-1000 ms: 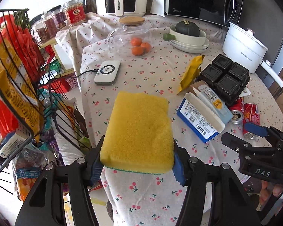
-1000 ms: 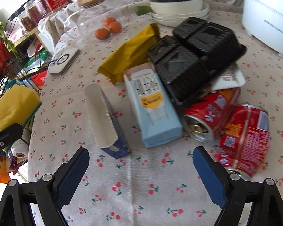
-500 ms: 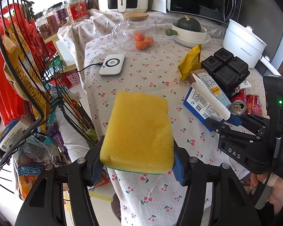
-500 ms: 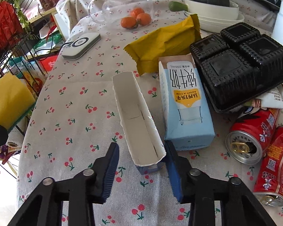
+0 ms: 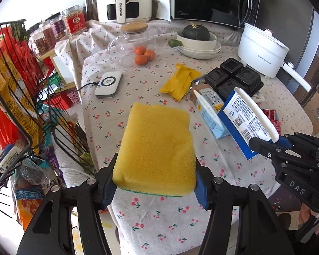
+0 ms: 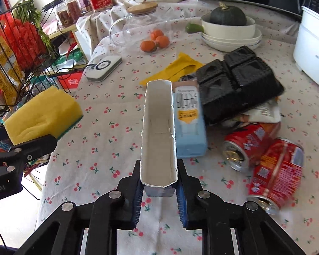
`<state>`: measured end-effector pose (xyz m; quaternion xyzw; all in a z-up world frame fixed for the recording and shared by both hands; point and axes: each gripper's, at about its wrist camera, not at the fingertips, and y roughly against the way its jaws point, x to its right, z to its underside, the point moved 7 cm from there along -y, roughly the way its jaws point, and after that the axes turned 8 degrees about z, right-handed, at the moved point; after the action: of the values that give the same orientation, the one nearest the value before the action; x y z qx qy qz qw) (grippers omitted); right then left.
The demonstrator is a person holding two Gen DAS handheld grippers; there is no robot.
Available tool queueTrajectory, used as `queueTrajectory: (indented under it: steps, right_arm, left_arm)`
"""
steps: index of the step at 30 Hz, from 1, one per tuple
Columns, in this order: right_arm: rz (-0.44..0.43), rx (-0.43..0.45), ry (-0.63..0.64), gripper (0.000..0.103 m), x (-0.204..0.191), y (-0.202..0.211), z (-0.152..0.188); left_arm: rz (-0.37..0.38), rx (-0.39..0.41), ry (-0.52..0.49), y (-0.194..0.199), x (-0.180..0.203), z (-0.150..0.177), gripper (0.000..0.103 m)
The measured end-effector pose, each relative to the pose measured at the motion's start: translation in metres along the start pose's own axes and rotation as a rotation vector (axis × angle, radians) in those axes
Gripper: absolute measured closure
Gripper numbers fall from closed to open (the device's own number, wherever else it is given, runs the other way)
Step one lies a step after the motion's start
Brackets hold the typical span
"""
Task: Collect trash
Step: 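Grasp the empty white carton with the right tool while the left tool holds the sponge, then carry both items over the brown bin while the left tool drops the sponge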
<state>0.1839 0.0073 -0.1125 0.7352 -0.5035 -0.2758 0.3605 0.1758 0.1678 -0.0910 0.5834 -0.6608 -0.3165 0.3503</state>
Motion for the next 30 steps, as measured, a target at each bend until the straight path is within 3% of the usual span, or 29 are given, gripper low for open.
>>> queueTrajectory:
  steps: [7, 16, 30]
  right_arm:
    - [0.1, -0.006, -0.084, 0.079, 0.08, 0.047, 0.019]
    - [0.207, -0.002, -0.222, 0.079, 0.181, 0.115, 0.066]
    - [0.337, -0.063, -0.399, 0.079, 0.298, 0.175, 0.175]
  left_arm:
    - [0.074, 0.008, -0.06, 0.0, 0.068, -0.007, 0.04]
    - [0.194, -0.006, -0.188, -0.008, 0.186, -0.003, 0.04]
    - [0.39, -0.099, -0.411, -0.03, 0.359, 0.052, 0.04]
